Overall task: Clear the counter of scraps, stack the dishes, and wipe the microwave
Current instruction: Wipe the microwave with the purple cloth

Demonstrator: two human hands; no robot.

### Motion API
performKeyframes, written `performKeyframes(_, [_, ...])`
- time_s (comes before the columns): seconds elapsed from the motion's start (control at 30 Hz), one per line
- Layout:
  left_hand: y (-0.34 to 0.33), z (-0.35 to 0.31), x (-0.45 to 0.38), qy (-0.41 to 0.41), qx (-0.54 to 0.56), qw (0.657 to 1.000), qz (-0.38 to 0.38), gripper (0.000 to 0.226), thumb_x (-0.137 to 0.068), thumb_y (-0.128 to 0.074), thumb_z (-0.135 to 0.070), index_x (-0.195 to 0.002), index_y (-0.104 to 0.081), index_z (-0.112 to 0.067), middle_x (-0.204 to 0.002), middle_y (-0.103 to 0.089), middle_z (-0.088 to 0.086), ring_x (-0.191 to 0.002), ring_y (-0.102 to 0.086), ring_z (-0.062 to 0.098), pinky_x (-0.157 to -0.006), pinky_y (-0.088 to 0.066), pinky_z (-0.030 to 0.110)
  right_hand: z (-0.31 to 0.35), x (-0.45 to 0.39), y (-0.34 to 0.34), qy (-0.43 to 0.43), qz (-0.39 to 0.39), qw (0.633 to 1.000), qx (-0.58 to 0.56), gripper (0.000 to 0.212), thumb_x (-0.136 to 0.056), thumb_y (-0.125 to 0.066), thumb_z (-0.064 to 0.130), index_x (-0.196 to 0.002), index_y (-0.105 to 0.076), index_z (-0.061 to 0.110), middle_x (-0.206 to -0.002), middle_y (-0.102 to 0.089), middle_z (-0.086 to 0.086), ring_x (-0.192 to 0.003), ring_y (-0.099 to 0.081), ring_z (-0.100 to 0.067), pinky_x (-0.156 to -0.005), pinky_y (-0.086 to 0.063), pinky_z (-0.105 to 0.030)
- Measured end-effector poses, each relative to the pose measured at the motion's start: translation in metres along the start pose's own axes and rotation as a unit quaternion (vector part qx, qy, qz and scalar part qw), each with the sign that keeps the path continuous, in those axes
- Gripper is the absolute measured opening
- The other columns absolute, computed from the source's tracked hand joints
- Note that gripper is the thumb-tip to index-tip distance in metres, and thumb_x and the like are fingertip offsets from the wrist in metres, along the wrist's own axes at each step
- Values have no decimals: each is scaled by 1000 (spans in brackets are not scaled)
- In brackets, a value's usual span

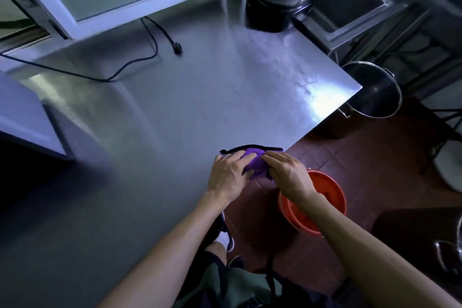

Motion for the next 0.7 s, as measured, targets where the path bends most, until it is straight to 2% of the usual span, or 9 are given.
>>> performKeyframes(0.07, [3, 3, -22, -2, 8, 1000, -4, 44, -81, -62, -44, -123, -67, -29, -109, -68, -8, -88, -66, 22, -78, -45, 38, -10, -21, 5, 1, 2, 1000, 12, 30, -80, -43, 13, -97, -67, 7, -96, -68, -5, -86, -63, -33, -70, -54, -41])
performKeyframes(0.23, [0, 2, -68, -13, 3, 1000, 10, 45, -82, -73, -32, -127, -66, -28, -108, -67, -8, -94, -65, 20, -79, -43, 36, -45, -54, 14, -17, -9, 1000, 23, 24, -81, -59, 2, -102, -68, 7, -103, -69, -9, -92, -64, -34, -70, -55, -44])
performKeyframes(0.37, [-12, -12, -103, -28, 5, 999, 30, 46, -84, -72, -32, -129, -64, -27, -109, -67, -7, -98, -64, 20, -79, -39, 35, -83, -68, 21, -30, -9, 999, 26, 21, -82, -62, 2, -101, -67, 9, -104, -68, -8, -94, -63, -33, -70, -54, -45])
performKeyframes(0.47, [-29, -30, -133, -36, 7, 998, 47, 47, -85, -71, -30, -132, -62, -25, -112, -67, -6, -102, -64, 20, -80, -40, 35, -118, -75, 32, -34, -32, 999, 26, 17, -88, -58, 12, -103, -67, 11, -109, -68, -4, -97, -63, -31, -69, -53, -43])
performKeyframes(0.7, [-75, -80, -206, -23, -16, 996, 86, 48, -89, -66, -29, -137, -58, -25, -121, -66, -4, -110, -62, 21, -88, -43, 39, -211, -92, 60, -37, -53, 998, 12, 27, -80, -67, 1, -106, -70, 10, -115, -70, -4, -101, -65, -30, -73, -53, -40])
Point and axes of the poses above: each hand's wrist, its own x-axis away from the middle knuckle, its own y-axis out of the back of the hand, z = x × y, the point moved 9 cm from there along -x, towards the middle knuckle
